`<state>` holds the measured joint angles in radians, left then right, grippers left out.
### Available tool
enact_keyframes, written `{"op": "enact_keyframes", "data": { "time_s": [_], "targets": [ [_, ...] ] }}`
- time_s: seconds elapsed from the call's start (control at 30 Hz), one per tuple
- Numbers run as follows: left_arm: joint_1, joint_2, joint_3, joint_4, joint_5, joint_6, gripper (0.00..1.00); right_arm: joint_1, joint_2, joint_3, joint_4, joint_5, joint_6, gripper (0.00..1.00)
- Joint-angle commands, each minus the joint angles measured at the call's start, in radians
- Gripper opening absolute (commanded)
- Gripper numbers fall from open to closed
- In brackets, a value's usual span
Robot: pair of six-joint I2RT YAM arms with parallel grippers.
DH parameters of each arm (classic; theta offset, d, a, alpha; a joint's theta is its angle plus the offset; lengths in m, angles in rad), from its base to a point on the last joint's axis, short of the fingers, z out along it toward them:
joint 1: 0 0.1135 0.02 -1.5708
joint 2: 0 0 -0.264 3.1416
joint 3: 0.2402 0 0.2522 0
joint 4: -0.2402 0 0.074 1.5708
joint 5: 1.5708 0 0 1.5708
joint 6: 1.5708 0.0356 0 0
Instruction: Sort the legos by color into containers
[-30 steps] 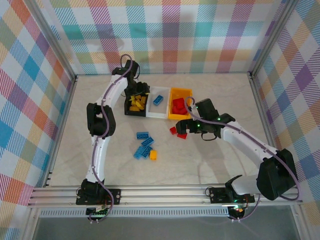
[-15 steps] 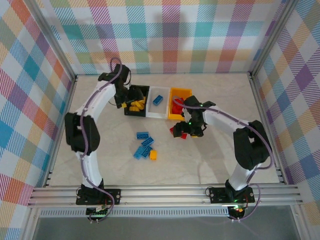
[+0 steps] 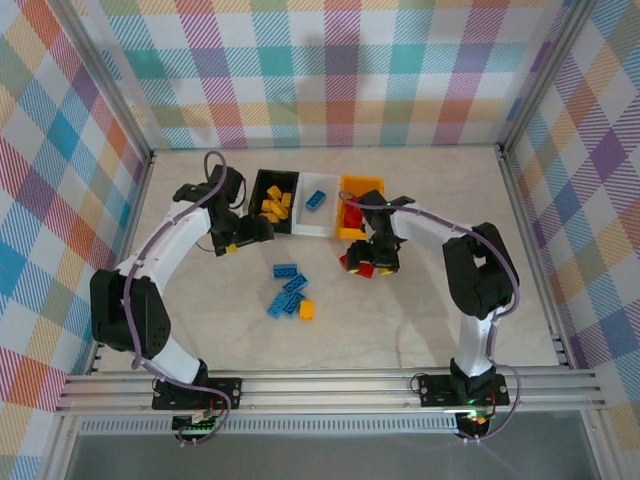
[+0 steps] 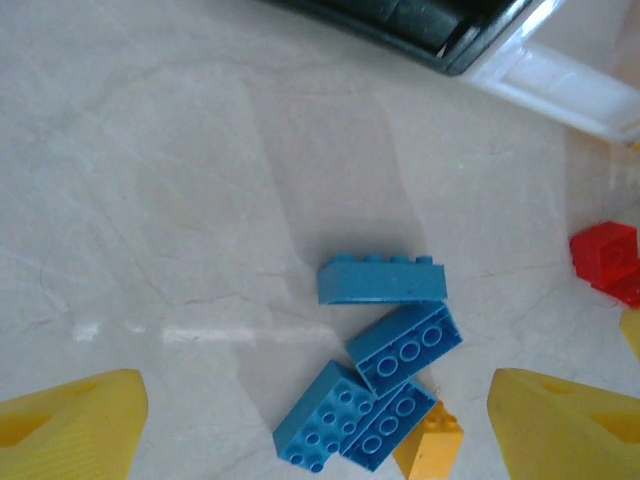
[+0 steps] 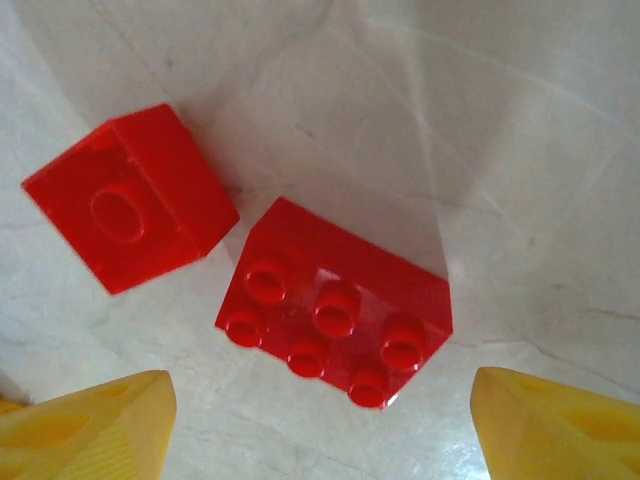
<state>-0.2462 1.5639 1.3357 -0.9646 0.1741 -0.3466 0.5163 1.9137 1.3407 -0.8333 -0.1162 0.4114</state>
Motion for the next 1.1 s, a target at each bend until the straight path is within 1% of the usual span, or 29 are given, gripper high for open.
{"op": "enact_keyframes", "data": {
  "time_s": [0.0, 0.13, 0.37, 0.53, 0.6, 0.77, 0.97, 1.07],
  "targets": [
    [0.016, -0.056, -0.021, -0.005, -0.004, 0.028, 0.89, 0.002, 0.044, 0.061, -0.033, 0.031, 0.033, 0.78],
    [0.025, -0.075, -0.039, -0.009, 0.001, 0.035, 0.89, 0.005, 0.069, 0.082, -0.045, 0.066, 0.047, 0.77],
    [0.027, -0.088, -0.063, -0.008, 0.014, 0.040, 0.90, 0.005, 0.085, 0.062, -0.047, 0.099, 0.052, 0.68],
    [0.027, -0.094, -0.079, -0.004, 0.019, 0.035, 0.91, 0.005, 0.077, 0.033, -0.037, 0.129, 0.051, 0.58],
    [0.026, -0.095, -0.084, -0.002, 0.019, 0.034, 0.91, 0.004, 0.074, 0.025, -0.034, 0.140, 0.050, 0.56],
    [0.027, -0.099, -0.107, 0.010, 0.022, 0.028, 0.92, 0.005, 0.043, 0.002, -0.027, 0.151, 0.044, 0.43],
    [0.027, -0.095, -0.142, 0.030, 0.032, 0.021, 0.92, 0.003, -0.077, 0.011, -0.040, 0.151, 0.025, 0.42],
    [0.027, -0.091, -0.151, 0.040, 0.045, 0.019, 0.92, -0.001, -0.111, 0.065, -0.065, 0.147, 0.019, 0.42]
  ]
}}
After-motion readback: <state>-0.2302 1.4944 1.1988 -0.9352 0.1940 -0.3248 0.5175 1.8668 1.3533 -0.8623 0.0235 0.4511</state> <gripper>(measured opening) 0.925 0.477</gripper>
